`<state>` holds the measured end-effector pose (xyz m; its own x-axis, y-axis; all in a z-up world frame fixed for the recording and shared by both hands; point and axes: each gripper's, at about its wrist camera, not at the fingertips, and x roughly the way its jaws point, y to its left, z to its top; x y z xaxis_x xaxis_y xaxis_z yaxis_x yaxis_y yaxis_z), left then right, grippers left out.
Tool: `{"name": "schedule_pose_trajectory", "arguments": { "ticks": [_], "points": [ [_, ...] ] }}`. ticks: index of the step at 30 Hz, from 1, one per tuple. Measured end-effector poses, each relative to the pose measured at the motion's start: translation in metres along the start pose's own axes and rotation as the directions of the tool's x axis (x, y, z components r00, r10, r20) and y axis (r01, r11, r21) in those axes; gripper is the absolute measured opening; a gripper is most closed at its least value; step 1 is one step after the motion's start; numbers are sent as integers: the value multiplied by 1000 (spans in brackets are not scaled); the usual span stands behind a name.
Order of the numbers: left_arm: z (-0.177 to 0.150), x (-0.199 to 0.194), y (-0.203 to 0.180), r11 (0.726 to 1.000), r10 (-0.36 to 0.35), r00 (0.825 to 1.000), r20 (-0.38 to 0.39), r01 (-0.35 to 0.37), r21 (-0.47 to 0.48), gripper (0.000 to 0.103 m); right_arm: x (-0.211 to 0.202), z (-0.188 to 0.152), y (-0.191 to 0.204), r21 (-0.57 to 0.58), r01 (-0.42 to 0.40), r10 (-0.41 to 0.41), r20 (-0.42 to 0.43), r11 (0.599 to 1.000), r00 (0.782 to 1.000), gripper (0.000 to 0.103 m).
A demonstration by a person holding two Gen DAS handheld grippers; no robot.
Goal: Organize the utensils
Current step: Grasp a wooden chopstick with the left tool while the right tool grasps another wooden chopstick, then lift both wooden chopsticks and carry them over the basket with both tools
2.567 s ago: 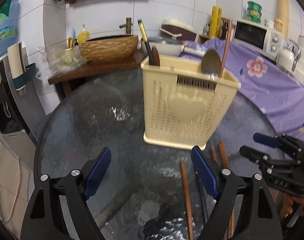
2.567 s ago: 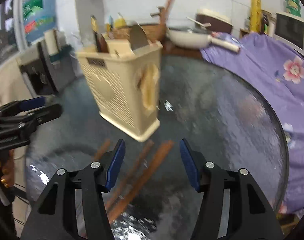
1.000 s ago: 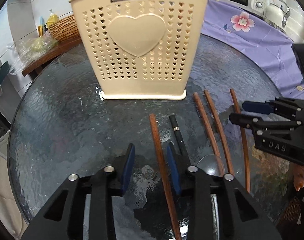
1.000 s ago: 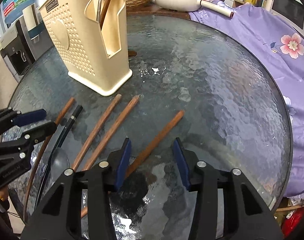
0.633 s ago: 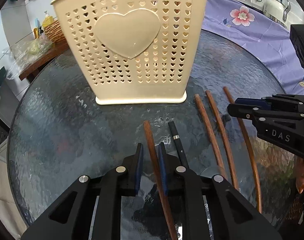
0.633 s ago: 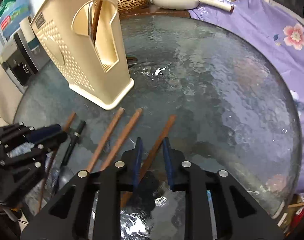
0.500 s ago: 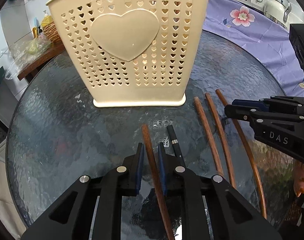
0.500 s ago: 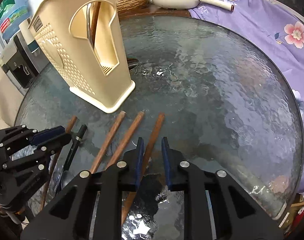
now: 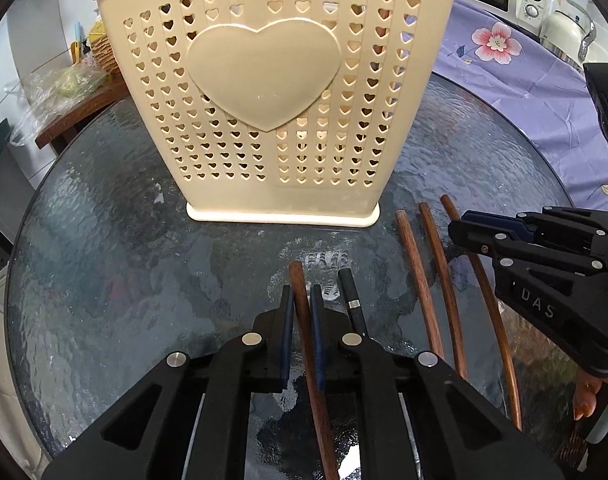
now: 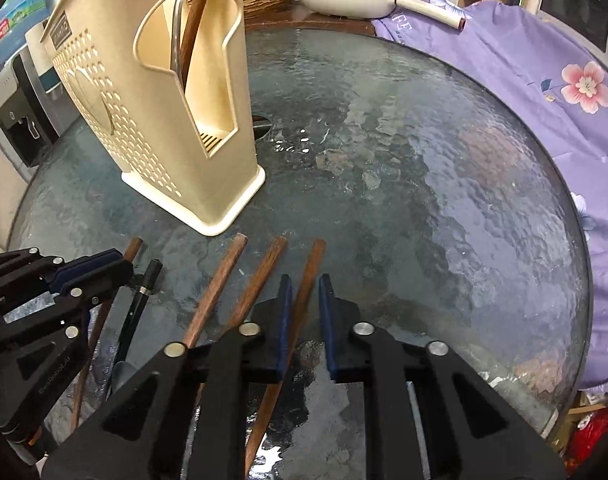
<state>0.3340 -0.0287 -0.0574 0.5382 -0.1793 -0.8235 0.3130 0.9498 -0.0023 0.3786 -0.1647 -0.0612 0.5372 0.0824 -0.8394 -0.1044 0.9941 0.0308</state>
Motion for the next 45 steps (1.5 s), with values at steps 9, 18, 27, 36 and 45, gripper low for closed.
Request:
{"name": "schedule_pose_trajectory", "arguments": {
  "ticks": [9,18,27,36,45],
  "points": [
    [0,2,1,1000,-2,1000,11,2,-31,7,1,-1,-12,63,-32,31,25,997,999,8],
    [1,-8,15,996,-40,998,38,43,-79,7,-2,-4,-31,149,-169,163,51,974,985,7],
    [3,-54,26,990,-80,987,137,95,-107,7,-45,-5,-38,128,-281,260,162,951,952,7],
    [0,-104,18,988,-100,965,244,125,-88,7,-104,-9,-33,60,-356,327,281,932,902,7],
    [-5,-135,16,987,-117,944,308,145,-70,7,-156,-17,-25,-23,-369,350,377,929,858,7]
  ]
}}
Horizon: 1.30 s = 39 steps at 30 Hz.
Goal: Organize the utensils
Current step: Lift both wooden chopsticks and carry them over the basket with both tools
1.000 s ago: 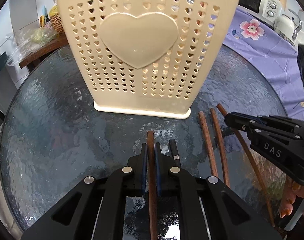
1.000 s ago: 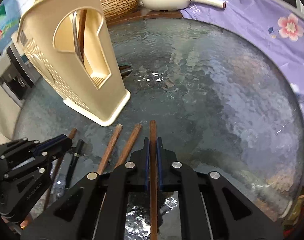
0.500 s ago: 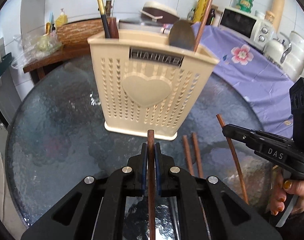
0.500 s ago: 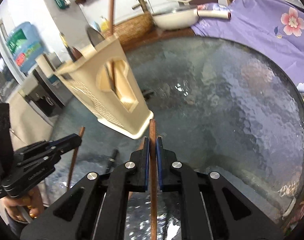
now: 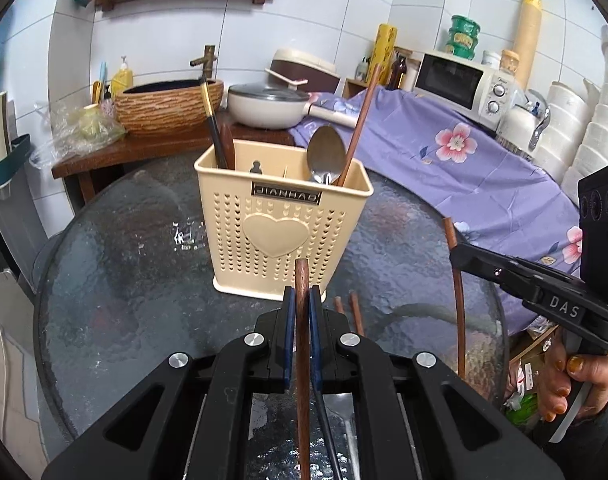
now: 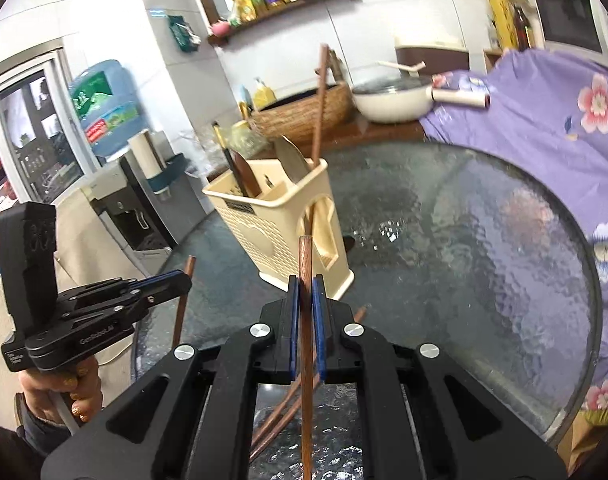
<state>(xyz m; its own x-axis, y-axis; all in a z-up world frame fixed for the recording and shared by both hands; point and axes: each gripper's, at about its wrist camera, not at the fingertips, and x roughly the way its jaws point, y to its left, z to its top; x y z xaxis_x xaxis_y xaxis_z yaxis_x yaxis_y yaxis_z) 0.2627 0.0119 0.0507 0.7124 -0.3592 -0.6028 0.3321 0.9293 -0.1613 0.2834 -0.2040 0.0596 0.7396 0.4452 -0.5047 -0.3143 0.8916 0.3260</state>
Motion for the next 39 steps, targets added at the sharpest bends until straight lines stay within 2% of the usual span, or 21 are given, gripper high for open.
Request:
{"name": "schedule_pose_trajectory", "arguments": {
  "ticks": [8,23,32,39],
  "points": [
    [6,-26,-2,1000,-25,998,61,26,-3,7,-31,10,15,-49,-28,31,72,998,997,7],
    [17,-53,-1,998,-64,991,118,64,3,7,-53,26,31,-111,-38,50,105,993,993,7],
    [47,-76,-3,998,-55,980,189,48,38,7,-73,66,44,-151,-54,78,159,987,984,7],
    [94,-98,-3,998,-60,963,264,50,41,6,-78,115,57,-169,-74,106,189,983,976,7]
  ]
}}
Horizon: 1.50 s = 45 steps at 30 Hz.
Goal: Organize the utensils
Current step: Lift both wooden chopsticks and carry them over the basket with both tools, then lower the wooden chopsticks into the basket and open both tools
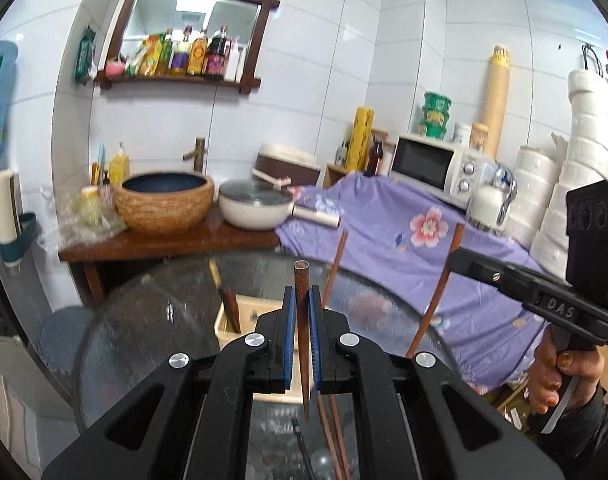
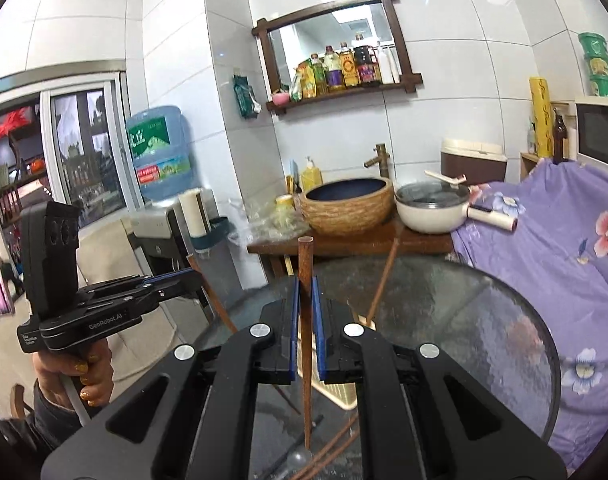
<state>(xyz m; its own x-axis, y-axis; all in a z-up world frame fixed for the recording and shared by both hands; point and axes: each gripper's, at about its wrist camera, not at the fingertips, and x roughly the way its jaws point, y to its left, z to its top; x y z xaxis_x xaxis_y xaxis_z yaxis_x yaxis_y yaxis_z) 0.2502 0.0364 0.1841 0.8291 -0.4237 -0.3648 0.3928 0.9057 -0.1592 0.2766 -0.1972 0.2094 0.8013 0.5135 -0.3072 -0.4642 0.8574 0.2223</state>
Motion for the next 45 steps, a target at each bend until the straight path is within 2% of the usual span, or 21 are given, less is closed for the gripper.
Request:
{"name": "schedule_pose_trajectory", "arguments": {
  "ticks": [4,8,11,16,21,27,35,45],
  "points": [
    [37,-5,0,1000,0,999,48,0,-6,6,9,32,-2,28,-12,11,19,1000,1000,7],
    [69,-1,3,999,52,995,88,-52,-11,6,21,63,-2,32,-3,2,55,999,999,7],
    [86,7,9,995,99,989,106,-97,-26,6,29,76,1,18,18,-20,84,1000,996,7],
    [100,29,25,989,129,985,114,-120,-89,6,46,84,3,-23,91,-88,133,996,987,7],
    [90,57,39,981,161,981,110,-147,-123,6,70,66,-7,-10,136,-134,117,991,984,7],
    [58,84,48,967,227,970,87,-214,-139,6,100,30,-17,-2,148,-147,47,989,988,7],
    [16,109,49,970,202,979,-9,-201,-136,6,120,-6,-27,20,144,-143,-26,989,989,7],
    [-11,129,52,973,189,979,-83,-198,-123,6,129,-21,-28,6,165,-165,-50,986,985,8]
  ]
}}
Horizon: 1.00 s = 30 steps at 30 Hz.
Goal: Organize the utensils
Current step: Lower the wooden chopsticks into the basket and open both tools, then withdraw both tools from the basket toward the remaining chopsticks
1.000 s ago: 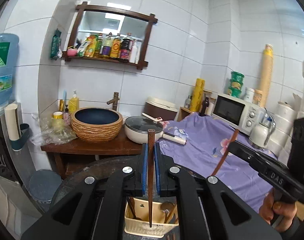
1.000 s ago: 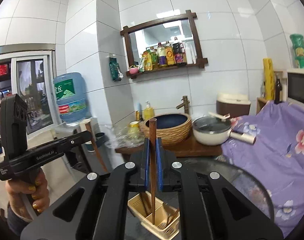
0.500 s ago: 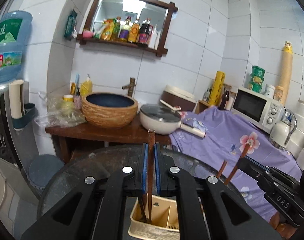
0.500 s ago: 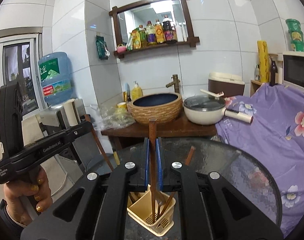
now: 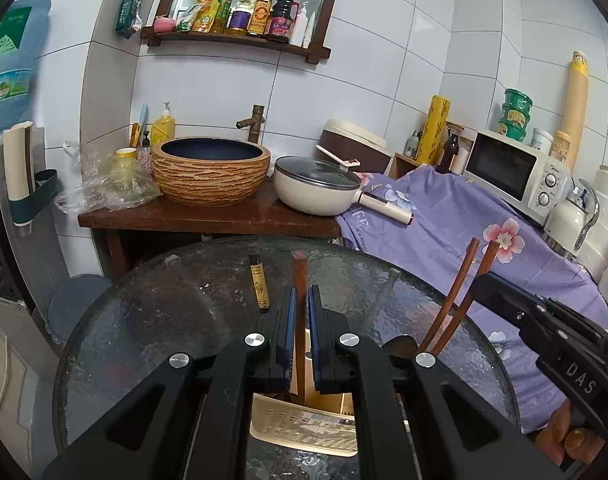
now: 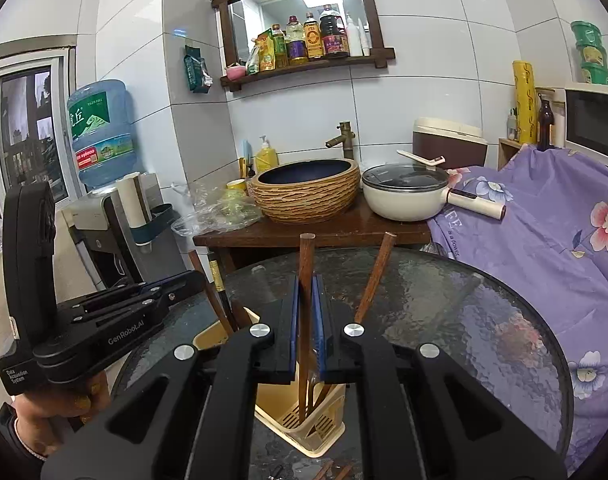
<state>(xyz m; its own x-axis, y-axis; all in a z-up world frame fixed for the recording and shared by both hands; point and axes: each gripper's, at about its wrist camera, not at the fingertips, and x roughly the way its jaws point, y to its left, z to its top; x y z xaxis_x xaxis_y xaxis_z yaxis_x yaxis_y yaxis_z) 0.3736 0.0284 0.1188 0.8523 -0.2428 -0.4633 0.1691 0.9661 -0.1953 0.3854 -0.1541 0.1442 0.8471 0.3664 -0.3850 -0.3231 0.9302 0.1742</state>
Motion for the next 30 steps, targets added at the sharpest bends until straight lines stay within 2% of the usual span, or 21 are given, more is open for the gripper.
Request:
{"name": "schedule_pose_trajectory", "arguments": {
  "ticks": [3,5,7,9,10,11,13,15,16,20,24,26,30],
  "points": [
    [-2,1,-1,1000,-3,1000,-8,3,2,7,3,-4,-1,-2,0,0,-18,1000,1000,8],
    [-4,-1,-2,1000,-9,1000,-11,9,13,13,3,-10,-3,2,1,-1,-28,1000,1000,9],
    [-7,-5,-3,1000,-10,1000,-2,10,17,37,0,-15,-5,10,4,-4,-29,1000,1000,12],
    [-10,-11,-3,1000,-8,1000,10,7,21,52,-7,-21,-6,19,8,-7,-21,1000,1000,35],
    [-14,-18,-3,1000,-4,1000,22,3,30,61,-13,-25,-6,22,11,-11,-10,1000,1000,59],
    [-17,-21,-3,999,0,1000,27,-1,35,64,-18,-29,-6,23,19,-19,4,1000,1000,67],
    [-27,-29,-2,999,14,999,29,-15,44,82,-29,-40,-4,3,55,-55,16,998,998,68],
    [-37,-33,-1,999,20,1000,17,-21,47,93,-34,-55,-3,-9,68,-68,-18,998,998,73],
    [-46,-34,0,999,20,1000,3,-20,49,95,-34,-64,-3,-7,64,-64,-46,998,997,78],
    [-79,-31,6,998,34,996,-79,-30,48,96,-27,-102,-7,-4,104,-103,-169,995,980,78],
    [-118,-24,9,996,67,984,-165,-55,77,95,-16,-146,-18,2,163,-155,-296,987,943,78],
    [-136,-17,10,993,84,973,-215,-63,102,93,-9,-163,-21,12,167,-152,-352,986,924,72],
    [-158,-5,13,994,67,954,-291,-40,98,79,2,-188,-16,-6,173,-160,-421,985,893,62]
  ]
}}
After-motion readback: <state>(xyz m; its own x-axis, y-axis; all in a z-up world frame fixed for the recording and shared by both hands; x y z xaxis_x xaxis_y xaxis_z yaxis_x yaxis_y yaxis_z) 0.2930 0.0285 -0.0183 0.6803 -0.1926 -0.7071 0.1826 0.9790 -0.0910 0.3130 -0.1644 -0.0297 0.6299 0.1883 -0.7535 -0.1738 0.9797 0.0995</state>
